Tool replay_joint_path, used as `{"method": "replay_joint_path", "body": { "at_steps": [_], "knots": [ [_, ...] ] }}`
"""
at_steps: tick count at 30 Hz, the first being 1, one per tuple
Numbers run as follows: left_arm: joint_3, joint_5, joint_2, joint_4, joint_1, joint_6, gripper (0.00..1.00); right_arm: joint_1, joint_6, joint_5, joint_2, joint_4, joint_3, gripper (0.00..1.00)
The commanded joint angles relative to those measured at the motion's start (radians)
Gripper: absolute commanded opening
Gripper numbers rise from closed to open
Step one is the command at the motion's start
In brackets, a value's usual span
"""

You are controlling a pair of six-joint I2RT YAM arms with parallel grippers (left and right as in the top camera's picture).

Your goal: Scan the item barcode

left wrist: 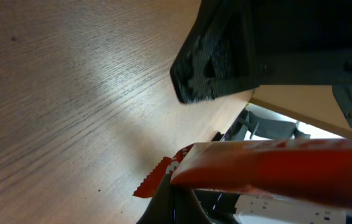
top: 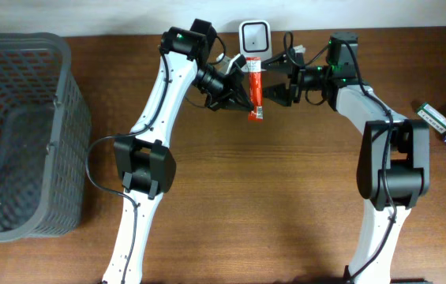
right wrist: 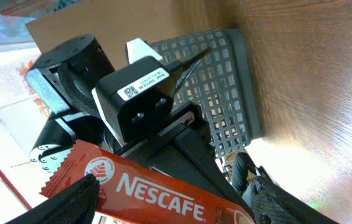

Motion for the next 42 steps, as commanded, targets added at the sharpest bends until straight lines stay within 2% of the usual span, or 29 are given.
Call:
{"method": "replay_joint_path", "body": {
  "at_steps": [1,7,10,15,17,18,19,20,21,22,27,29,30,35,36,38,40,41,42],
  "knots": [
    [-0.003,-0.018,-0.028,0.004,0.003,-0.045,0.0,0.016,-0.006,-0.031,-0.008,0.037,0.008,0.78],
    [-0.003,-0.027,-0.028,-0.032,0.071,-0.058,0.0,0.017,-0.01,-0.031,-0.008,0.11,0.007,0.79],
    [-0.006,-0.265,-0.028,-0.095,0.059,-0.118,0.0,0.016,-0.01,-0.024,-0.008,0.13,0.007,0.79],
    [-0.008,-0.437,-0.028,-0.095,0.007,-0.134,0.0,0.003,-0.033,0.027,-0.008,0.133,0.007,0.79],
    [-0.008,-0.597,-0.028,-0.095,-0.025,-0.16,0.0,-0.012,-0.032,0.048,-0.008,0.133,0.007,0.8],
    [-0.008,-0.668,-0.028,-0.095,-0.042,-0.158,0.06,-0.02,-0.032,0.053,-0.008,0.132,0.007,0.86],
    [-0.008,-0.712,-0.028,-0.095,-0.056,-0.157,0.35,-0.024,-0.032,0.056,-0.008,0.132,0.007,0.9],
    [-0.008,-0.734,-0.028,-0.095,-0.071,-0.149,0.77,-0.024,-0.032,0.068,-0.008,0.129,0.007,0.94],
    [-0.008,-0.737,-0.028,-0.095,-0.079,-0.131,1.0,-0.024,-0.033,0.079,-0.008,0.129,0.007,0.96],
    [-0.008,-0.742,-0.029,-0.095,-0.084,-0.132,0.99,-0.024,-0.033,0.091,-0.008,0.129,0.007,0.99],
    [0.022,-0.762,-0.12,-0.094,0.014,-0.141,0.99,-0.016,-0.032,0.18,-0.008,0.129,0.007,0.98],
    [0.022,-0.898,-0.175,-0.095,0.09,-0.241,0.99,0.002,-0.052,0.218,-0.008,0.124,0.007,0.99],
    [0.022,-0.983,-0.18,-0.095,0.122,-0.272,0.99,0.018,-0.096,0.26,-0.008,0.069,0.008,0.98],
    [0.022,-1.05,-0.178,-0.095,0.177,-0.274,0.99,0.08,-0.435,0.552,-0.008,-0.388,0.01,0.98],
    [0.022,-1.076,-0.178,-0.095,0.179,-0.274,0.99,0.093,-0.516,0.643,-0.008,-0.508,0.028,0.98],
    [0.022,-1.136,-0.178,-0.095,0.18,-0.279,0.99,0.153,-0.721,0.962,-0.008,-0.83,0.128,0.99],
    [0.022,-1.153,-0.178,-0.095,0.18,-0.286,0.99,0.22,-0.823,1.2,-0.008,-0.993,0.23,0.99],
    [0.022,-1.179,-0.178,-0.095,0.182,-0.287,0.99,0.25,-0.846,1.283,-0.008,-1.03,0.259,1.0],
    [0.022,-1.192,-0.178,-0.095,0.2,-0.309,0.99,0.315,-0.903,1.376,-0.008,-1.033,0.275,0.96]
  ]
}}
